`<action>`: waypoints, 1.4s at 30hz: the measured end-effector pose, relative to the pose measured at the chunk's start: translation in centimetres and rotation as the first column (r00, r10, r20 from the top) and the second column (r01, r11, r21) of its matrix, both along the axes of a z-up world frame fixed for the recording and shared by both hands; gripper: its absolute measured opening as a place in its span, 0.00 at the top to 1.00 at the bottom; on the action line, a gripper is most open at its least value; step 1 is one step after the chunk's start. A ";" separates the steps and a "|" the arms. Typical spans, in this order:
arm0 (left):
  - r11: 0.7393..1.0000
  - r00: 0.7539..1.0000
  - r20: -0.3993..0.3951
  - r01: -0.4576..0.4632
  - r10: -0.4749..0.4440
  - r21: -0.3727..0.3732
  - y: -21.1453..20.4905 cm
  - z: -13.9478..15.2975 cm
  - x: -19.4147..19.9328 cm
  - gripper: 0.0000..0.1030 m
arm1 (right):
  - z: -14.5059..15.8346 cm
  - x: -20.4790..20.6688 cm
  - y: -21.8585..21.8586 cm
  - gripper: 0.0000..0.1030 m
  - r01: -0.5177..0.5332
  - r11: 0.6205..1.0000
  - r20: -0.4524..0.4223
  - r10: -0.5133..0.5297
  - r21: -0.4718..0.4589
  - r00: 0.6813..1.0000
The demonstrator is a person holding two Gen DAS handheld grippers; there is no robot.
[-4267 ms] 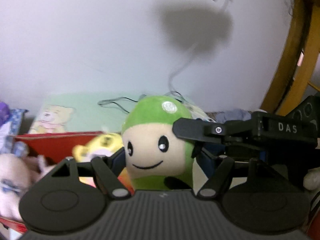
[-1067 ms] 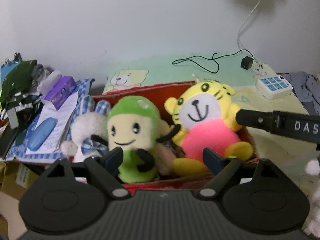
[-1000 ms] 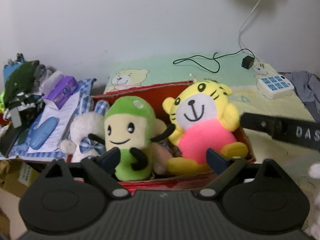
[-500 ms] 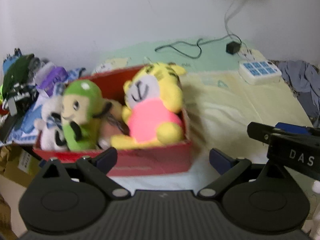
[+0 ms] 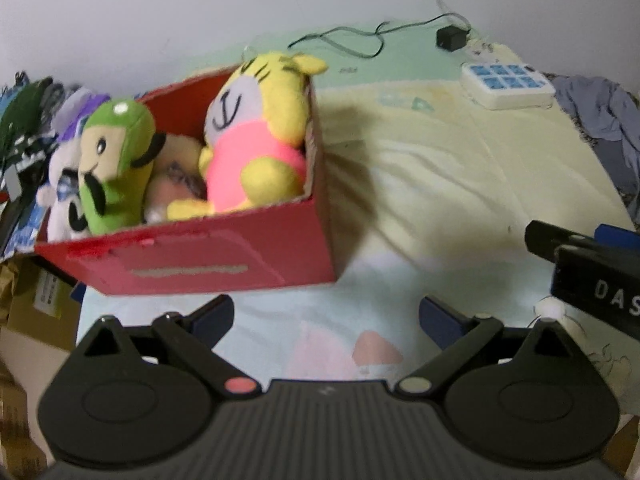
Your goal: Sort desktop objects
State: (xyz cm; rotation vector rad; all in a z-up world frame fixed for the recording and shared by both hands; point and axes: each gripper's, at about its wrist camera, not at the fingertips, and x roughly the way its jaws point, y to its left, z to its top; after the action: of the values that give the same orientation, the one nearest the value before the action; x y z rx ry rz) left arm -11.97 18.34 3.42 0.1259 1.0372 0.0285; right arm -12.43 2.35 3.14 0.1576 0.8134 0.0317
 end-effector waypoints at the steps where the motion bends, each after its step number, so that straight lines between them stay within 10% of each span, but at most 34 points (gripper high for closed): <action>1: 1.000 1.000 -0.003 -0.010 0.010 -0.004 0.2 -0.1 -0.1 0.04 | -0.1 0.0 0.1 0.32 -0.006 1.000 -0.003 0.006 0.004 1.000; 22: 0.980 0.980 -0.028 -0.197 0.196 -0.017 13.8 2.0 1.5 0.03 | 1.4 1.4 11.2 0.32 -0.111 0.994 -0.044 0.111 0.005 0.993; 42: 0.993 0.993 0.014 -0.118 0.118 -0.001 19.0 3.8 3.1 0.02 | 4.9 1.7 18.5 0.26 -0.076 0.997 0.014 0.076 -0.022 0.997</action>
State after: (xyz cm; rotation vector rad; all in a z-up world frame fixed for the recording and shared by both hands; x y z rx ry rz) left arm -8.91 37.37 7.17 0.0644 1.0295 0.1364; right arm -10.77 20.83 8.01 0.1056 0.8039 0.0959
